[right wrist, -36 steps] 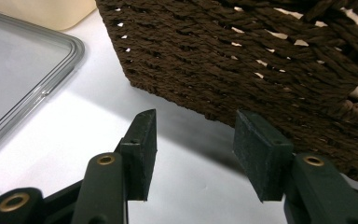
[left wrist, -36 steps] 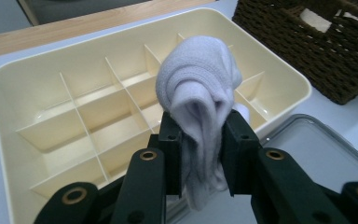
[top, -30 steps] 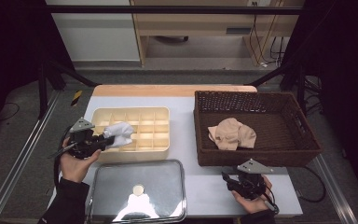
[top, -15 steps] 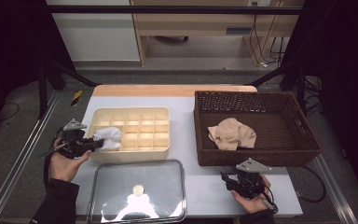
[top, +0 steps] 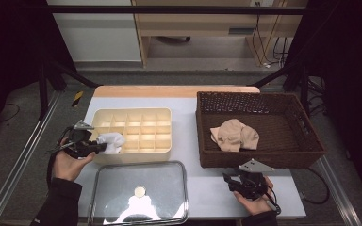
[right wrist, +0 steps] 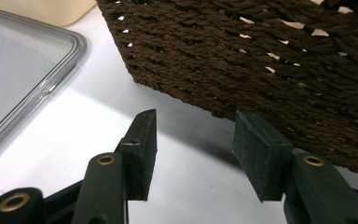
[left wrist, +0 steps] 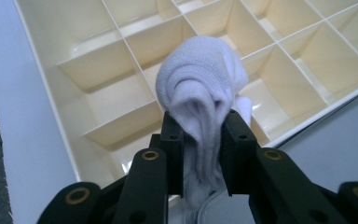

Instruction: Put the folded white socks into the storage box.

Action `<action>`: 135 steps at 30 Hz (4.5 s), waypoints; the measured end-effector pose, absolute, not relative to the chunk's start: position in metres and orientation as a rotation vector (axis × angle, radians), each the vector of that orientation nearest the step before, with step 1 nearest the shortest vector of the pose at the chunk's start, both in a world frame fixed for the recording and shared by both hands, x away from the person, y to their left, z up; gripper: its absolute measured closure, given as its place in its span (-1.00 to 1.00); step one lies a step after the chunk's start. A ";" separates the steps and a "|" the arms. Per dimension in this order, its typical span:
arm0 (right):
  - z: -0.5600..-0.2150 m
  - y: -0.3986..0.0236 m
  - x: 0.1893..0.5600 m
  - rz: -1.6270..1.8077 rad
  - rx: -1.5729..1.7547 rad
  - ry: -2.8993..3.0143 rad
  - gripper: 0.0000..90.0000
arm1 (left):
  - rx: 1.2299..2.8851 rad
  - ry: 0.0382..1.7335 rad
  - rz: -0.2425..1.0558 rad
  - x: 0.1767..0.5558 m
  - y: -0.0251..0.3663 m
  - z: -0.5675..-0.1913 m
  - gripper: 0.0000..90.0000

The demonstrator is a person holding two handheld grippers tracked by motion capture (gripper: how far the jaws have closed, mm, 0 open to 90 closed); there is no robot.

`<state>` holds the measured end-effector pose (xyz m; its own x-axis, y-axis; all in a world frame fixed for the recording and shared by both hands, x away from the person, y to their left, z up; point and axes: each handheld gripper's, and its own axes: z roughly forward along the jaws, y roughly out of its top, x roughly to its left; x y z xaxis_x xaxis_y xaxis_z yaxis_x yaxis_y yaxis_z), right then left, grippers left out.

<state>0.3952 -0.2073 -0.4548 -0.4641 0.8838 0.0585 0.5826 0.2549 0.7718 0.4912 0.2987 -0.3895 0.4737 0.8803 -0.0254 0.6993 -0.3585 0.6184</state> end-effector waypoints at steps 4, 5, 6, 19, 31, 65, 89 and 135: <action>-0.456 -0.208 0.396 1.056 1.339 2.151 0.11 | 2.185 1.321 0.425 0.494 0.291 -0.392 0.62; -0.456 -0.207 0.396 1.055 1.340 2.152 0.11 | 2.202 1.325 0.430 0.495 0.288 -0.393 0.62; -0.456 -0.207 0.397 1.054 1.338 2.155 0.11 | 2.211 1.328 0.434 0.496 0.285 -0.394 0.62; -0.458 -0.204 0.397 1.055 1.340 2.169 0.11 | 2.267 1.332 0.369 0.507 0.273 -0.408 0.64; -0.458 -0.205 0.397 1.055 1.336 2.175 0.07 | 2.118 1.289 0.498 0.504 0.282 -0.407 0.01; -0.458 -0.202 0.399 1.051 1.330 2.182 0.09 | 2.276 1.326 0.389 0.513 0.271 -0.418 0.62; -0.460 -0.197 0.401 1.039 1.330 2.211 0.06 | 2.210 1.305 0.395 0.511 0.276 -0.418 0.41; -0.460 -0.198 0.402 1.030 1.330 2.216 0.06 | 2.280 1.353 0.386 0.523 0.265 -0.424 0.67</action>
<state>0.4020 -0.1975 -0.4603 -0.4935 0.8675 0.0626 0.6072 0.2921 0.7389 0.5227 0.2647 -0.4245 0.4773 0.8787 0.0068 0.7502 -0.4115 0.5175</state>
